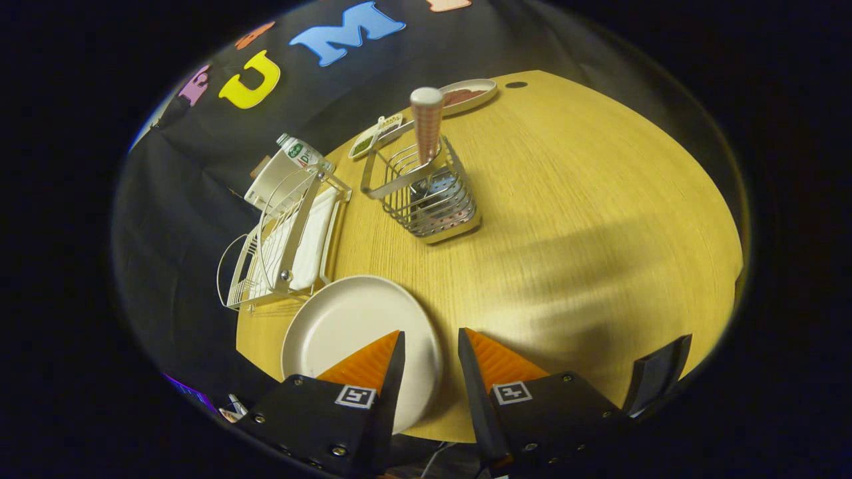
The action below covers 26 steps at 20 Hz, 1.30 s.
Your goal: Take the plate from the dish rack, then take the spoon from the basket and place it into the plate.
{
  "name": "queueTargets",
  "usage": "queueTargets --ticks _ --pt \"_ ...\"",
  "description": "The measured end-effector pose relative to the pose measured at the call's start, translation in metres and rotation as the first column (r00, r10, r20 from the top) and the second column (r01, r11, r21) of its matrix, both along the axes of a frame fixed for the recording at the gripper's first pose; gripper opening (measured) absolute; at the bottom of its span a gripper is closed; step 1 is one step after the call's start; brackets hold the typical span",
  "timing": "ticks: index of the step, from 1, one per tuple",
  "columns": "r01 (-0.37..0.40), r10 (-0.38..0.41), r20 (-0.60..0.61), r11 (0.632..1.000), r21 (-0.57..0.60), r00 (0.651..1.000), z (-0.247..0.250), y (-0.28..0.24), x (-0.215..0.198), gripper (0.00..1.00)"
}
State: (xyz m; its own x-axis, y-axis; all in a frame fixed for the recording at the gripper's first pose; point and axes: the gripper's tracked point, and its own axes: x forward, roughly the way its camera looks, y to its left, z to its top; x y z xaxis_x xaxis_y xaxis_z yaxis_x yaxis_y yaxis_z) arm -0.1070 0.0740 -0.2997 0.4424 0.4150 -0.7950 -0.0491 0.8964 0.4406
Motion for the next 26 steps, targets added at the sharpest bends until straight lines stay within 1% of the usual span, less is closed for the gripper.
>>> queueTargets --ticks 2,4,5,7,9,12,15,16,17,19,21,22,25,26 --pt "0.010 -0.008 0.053 1.000 -0.029 0.999 0.012 -0.016 0.004 0.50" --pt "0.011 -0.002 0.136 0.998 -0.065 0.991 0.032 -0.027 0.012 0.50" --pt "0.010 0.005 0.182 0.997 -0.082 0.983 0.042 -0.032 0.015 0.50" --pt "0.010 0.027 0.296 0.993 -0.122 0.955 0.070 -0.040 0.024 0.50" --pt "0.022 0.047 0.413 0.986 -0.162 0.910 0.100 -0.049 0.036 0.50" --pt "0.058 0.065 0.565 0.979 -0.197 0.822 0.141 -0.057 0.054 0.50" --pt "0.081 0.089 0.712 0.976 -0.201 0.697 0.174 -0.056 0.073 0.50" --pt "0.082 0.107 0.744 0.974 -0.213 0.659 0.178 -0.057 0.078 0.49" --pt "0.089 0.120 0.765 0.970 -0.226 0.633 0.180 -0.057 0.083 0.49" --pt "0.090 0.122 0.781 0.971 -0.222 0.612 0.175 -0.054 0.089 0.49" --pt "0.079 0.123 0.806 0.976 -0.205 0.579 0.173 -0.049 0.094 0.56" --pt "0.071 0.131 0.814 0.976 -0.206 0.565 0.169 -0.047 0.095 0.56" --pt "0.086 0.160 0.849 0.969 -0.233 0.504 0.150 -0.038 0.108 0.56" --pt "0.097 0.165 0.857 0.966 -0.241 0.488 0.145 -0.036 0.112 0.56"
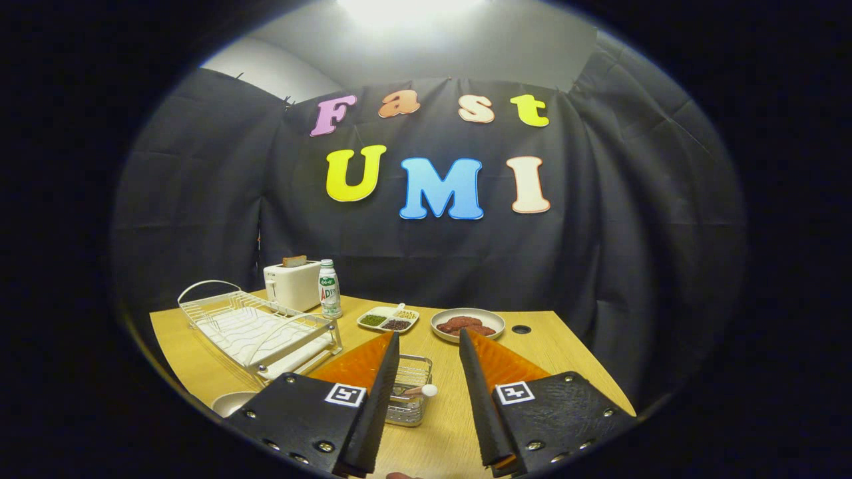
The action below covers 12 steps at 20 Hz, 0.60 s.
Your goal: Take the plate from the dish rack, then take the spoon from the basket and place it into the plate.
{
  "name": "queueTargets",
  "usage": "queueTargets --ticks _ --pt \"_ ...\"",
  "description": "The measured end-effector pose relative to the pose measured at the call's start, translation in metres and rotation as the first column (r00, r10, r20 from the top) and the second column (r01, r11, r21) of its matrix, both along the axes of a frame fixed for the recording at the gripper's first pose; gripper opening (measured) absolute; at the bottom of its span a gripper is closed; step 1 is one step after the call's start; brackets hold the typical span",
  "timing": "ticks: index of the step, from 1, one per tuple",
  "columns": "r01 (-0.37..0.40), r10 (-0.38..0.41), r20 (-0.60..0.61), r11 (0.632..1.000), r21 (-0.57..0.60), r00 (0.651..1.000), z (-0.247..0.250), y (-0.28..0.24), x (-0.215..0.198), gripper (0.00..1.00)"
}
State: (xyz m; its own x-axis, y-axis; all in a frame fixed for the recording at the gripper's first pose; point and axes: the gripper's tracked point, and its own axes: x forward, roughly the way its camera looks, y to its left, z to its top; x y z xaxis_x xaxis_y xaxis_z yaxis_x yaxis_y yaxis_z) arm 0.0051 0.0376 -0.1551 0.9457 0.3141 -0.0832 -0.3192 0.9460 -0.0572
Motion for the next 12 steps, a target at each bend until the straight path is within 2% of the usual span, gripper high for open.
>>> queueTargets --ticks 5,9,12 --pt "0.033 -0.034 0.050 0.999 0.006 0.998 -0.027 0.008 0.018 0.56" --pt "0.057 -0.059 0.046 0.998 0.031 0.997 -0.040 0.011 0.032 0.56" --pt "0.060 -0.060 0.012 0.998 0.005 0.998 -0.052 0.014 0.041 0.56"
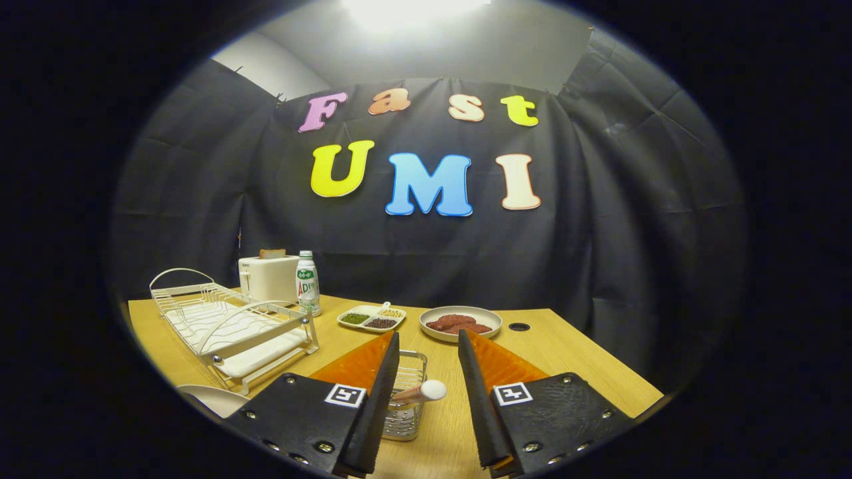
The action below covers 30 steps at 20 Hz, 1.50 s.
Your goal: Take the plate from the dish rack, then take the spoon from the basket and place it into the plate.
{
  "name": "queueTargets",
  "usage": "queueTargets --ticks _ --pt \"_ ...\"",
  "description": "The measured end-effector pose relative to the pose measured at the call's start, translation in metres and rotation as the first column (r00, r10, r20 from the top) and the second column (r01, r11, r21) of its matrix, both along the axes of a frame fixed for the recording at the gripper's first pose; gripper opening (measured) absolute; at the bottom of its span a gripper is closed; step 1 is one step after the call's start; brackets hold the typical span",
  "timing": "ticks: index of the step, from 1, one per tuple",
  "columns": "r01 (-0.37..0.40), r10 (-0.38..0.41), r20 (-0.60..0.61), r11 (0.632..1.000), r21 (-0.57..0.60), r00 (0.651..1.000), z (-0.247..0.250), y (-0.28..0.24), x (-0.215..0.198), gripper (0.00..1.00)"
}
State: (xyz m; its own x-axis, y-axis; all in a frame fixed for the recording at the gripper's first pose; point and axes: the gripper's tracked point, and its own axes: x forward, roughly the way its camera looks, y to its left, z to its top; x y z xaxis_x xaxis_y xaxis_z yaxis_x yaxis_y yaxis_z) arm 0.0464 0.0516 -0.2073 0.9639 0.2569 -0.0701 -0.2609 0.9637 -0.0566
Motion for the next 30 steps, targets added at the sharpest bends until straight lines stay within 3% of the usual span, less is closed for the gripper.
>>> queueTargets --ticks 1,2,3,5,13,30 --pt "-0.008 0.008 -0.001 1.000 0.001 1.000 -0.003 0.002 0.001 0.49" --pt "-0.024 0.024 -0.003 1.000 0.006 1.000 -0.002 0.006 0.003 0.27" --pt "-0.032 0.032 -0.014 0.999 0.024 0.999 -0.001 0.007 0.002 0.27" --pt "-0.024 0.026 -0.036 0.998 0.054 0.999 0.003 0.009 0.003 0.11" --pt "-0.037 0.038 -0.085 0.999 0.013 0.996 0.031 0.016 -0.008 0.06" --pt "0.005 -0.007 -0.042 0.999 -0.038 0.999 0.164 0.005 -0.051 0.06"
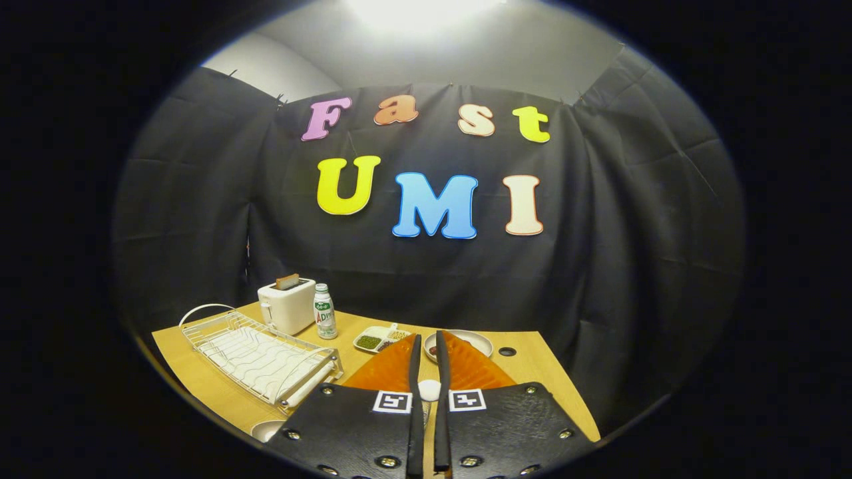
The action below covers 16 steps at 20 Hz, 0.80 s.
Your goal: Take the plate from the dish rack, then take the spoon from the basket and place it into the plate.
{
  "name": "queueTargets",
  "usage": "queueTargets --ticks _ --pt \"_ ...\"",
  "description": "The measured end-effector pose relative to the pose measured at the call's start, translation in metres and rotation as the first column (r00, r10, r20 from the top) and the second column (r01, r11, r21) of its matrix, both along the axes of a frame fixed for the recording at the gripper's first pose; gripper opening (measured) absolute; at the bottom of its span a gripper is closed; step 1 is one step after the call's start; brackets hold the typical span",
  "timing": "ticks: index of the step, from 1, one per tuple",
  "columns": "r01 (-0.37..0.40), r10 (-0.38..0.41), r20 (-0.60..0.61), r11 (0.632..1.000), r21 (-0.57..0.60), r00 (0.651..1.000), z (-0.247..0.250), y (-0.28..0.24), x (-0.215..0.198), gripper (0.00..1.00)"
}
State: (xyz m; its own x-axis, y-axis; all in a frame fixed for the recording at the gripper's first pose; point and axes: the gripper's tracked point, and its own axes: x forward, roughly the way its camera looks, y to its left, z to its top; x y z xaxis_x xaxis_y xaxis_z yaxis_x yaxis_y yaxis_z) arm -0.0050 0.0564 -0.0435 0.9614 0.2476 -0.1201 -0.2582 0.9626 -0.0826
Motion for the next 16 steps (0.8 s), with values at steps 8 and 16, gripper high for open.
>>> queueTargets --ticks 8,16 --pt "-0.024 0.022 -0.046 0.999 -0.027 0.999 0.015 0.012 -0.029 0.06" --pt "-0.124 0.117 -0.182 0.992 -0.026 0.976 -0.016 0.050 -0.064 0.06"
